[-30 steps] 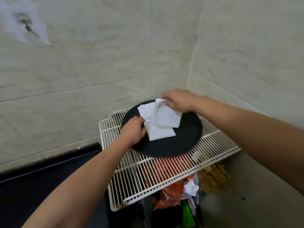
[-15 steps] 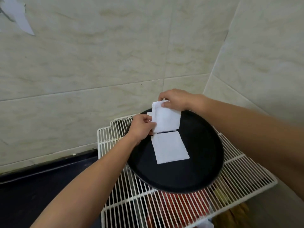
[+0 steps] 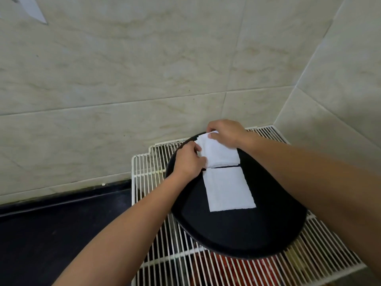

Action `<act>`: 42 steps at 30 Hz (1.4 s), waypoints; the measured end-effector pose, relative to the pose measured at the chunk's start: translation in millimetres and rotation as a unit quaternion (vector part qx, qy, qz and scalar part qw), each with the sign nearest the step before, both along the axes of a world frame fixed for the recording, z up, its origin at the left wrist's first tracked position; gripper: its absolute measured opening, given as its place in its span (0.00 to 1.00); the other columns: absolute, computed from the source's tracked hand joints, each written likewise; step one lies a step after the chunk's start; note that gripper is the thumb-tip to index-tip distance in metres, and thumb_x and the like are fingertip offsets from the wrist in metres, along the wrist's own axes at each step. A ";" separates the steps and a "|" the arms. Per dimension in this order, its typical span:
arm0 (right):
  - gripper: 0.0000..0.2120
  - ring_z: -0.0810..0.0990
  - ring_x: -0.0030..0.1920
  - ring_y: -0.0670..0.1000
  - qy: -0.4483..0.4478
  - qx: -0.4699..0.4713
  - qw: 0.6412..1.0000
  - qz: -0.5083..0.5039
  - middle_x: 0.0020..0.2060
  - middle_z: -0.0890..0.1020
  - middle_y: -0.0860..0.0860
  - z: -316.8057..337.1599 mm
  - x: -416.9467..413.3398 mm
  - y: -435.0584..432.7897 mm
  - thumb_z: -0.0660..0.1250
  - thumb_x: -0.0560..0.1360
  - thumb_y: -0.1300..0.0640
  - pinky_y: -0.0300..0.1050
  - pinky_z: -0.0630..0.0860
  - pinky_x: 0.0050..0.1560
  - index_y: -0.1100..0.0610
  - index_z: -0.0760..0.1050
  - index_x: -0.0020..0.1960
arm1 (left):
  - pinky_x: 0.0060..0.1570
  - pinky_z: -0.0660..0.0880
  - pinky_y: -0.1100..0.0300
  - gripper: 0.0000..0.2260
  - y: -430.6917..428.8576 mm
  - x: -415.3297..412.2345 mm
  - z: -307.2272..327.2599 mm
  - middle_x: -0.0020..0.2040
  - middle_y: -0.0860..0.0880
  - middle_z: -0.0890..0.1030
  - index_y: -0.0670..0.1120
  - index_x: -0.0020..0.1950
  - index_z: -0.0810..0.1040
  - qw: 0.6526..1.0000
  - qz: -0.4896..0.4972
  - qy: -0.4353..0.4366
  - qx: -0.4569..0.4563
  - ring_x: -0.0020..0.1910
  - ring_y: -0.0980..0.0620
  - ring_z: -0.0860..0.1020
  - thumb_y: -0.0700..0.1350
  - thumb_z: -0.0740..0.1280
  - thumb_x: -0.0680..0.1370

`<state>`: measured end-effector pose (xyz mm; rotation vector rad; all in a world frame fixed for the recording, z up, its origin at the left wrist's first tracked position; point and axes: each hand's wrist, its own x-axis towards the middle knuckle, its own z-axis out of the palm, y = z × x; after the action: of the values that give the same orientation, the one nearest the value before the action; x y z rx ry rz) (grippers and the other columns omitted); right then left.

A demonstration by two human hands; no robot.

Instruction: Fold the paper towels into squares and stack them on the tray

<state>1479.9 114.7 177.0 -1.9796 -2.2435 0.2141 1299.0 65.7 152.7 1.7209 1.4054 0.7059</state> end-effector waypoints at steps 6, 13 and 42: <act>0.10 0.74 0.57 0.55 -0.034 0.064 0.997 0.007 0.53 0.79 0.50 -11.5 0.1 -4.9 0.63 0.77 0.49 0.51 0.69 0.55 0.52 0.75 0.56 | 0.45 0.74 0.52 0.09 1.6 -1.4 -1.6 0.47 0.49 0.77 0.45 0.51 0.76 0.986 -0.034 0.121 0.111 0.49 0.47 0.75 0.43 0.68 0.72; 0.20 0.80 0.59 0.54 -0.085 0.200 0.974 0.070 0.59 0.81 0.53 -37.8 16.5 -49.6 0.53 0.78 0.50 0.51 0.76 0.49 0.57 0.79 0.60 | 0.70 0.57 0.51 0.20 17.5 -6.4 -11.4 0.77 0.48 0.58 0.45 0.70 0.68 0.888 -0.211 0.310 0.267 0.76 0.46 0.54 0.52 0.56 0.81; 0.14 0.77 0.54 0.55 0.069 0.192 0.974 0.100 0.53 0.80 0.52 36.3 -128.0 -246.9 0.57 0.80 0.49 0.52 0.74 0.50 0.55 0.77 0.58 | 0.44 0.73 0.52 0.12 -242.5 -180.9 26.0 0.52 0.48 0.80 0.46 0.60 0.76 0.922 0.068 0.299 0.234 0.50 0.44 0.78 0.46 0.62 0.78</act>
<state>1351.9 -132.2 213.3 -1.5005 -2.1938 -0.0583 1118.0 -176.8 178.7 2.3703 1.8922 0.6521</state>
